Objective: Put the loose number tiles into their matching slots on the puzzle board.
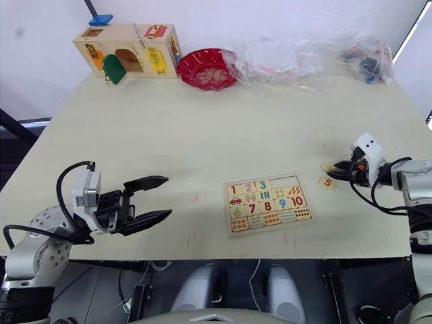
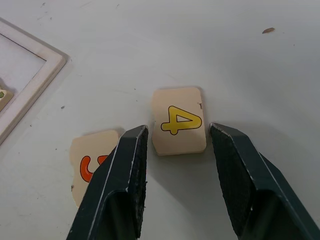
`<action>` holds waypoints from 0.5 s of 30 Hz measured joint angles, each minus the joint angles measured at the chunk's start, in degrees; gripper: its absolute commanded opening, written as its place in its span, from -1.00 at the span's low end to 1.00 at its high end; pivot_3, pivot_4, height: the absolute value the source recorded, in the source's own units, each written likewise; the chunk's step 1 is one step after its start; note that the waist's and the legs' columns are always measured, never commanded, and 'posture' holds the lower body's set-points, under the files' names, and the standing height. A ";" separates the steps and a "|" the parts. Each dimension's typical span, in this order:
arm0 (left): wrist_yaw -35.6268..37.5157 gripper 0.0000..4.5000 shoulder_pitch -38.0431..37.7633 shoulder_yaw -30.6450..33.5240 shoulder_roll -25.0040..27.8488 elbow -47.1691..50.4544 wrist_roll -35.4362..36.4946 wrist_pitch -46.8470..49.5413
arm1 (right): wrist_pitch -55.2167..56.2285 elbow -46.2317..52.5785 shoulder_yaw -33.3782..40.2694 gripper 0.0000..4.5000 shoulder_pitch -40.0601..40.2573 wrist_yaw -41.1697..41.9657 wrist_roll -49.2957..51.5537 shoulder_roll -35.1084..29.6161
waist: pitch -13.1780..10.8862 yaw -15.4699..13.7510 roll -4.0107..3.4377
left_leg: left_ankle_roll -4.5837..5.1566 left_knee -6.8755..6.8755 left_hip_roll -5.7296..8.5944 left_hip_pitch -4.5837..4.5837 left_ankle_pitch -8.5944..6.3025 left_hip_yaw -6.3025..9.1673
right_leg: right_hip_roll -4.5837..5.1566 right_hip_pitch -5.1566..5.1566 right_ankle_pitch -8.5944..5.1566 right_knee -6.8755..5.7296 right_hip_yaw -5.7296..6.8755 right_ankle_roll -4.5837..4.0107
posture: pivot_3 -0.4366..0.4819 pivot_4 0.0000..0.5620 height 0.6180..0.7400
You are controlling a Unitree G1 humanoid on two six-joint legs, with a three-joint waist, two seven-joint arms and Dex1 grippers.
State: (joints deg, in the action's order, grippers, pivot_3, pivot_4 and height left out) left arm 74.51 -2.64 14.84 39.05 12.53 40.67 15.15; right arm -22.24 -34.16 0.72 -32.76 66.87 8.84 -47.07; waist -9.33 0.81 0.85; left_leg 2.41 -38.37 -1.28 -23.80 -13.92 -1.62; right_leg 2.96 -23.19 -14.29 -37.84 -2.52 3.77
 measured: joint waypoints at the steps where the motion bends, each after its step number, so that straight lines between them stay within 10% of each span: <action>1: -0.08 1.00 0.00 -0.01 0.00 0.19 0.00 0.23 | 0.11 0.01 0.00 -0.59 0.02 0.03 -0.18 -0.01 | 0.00 0.00 0.00 | 0.00 0.00 0.00 0.00 0.00 0.00 | 0.00 0.00 0.00 0.00 0.00 0.00 | -0.05 -0.47 1.00; 15: -0.98 1.00 0.29 -0.07 -0.02 0.47 0.61 0.83 | -1.94 16.55 -1.19 -0.60 1.93 2.60 -1.22 -7.42 | -0.21 0.06 -0.32 | 0.00 0.02 -0.02 -0.04 0.00 -0.04 | -0.01 -0.08 0.00 -0.01 -0.02 0.01 | -0.05 -0.47 1.00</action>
State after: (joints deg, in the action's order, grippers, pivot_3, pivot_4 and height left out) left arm 73.53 -2.35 14.77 39.03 13.00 41.28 15.98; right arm -24.17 -17.60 -0.47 -30.84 69.47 7.61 -54.49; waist -9.54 0.87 0.52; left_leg 2.41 -38.35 -1.31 -23.84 -13.92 -1.66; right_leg 2.95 -23.27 -14.30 -37.84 -2.54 3.77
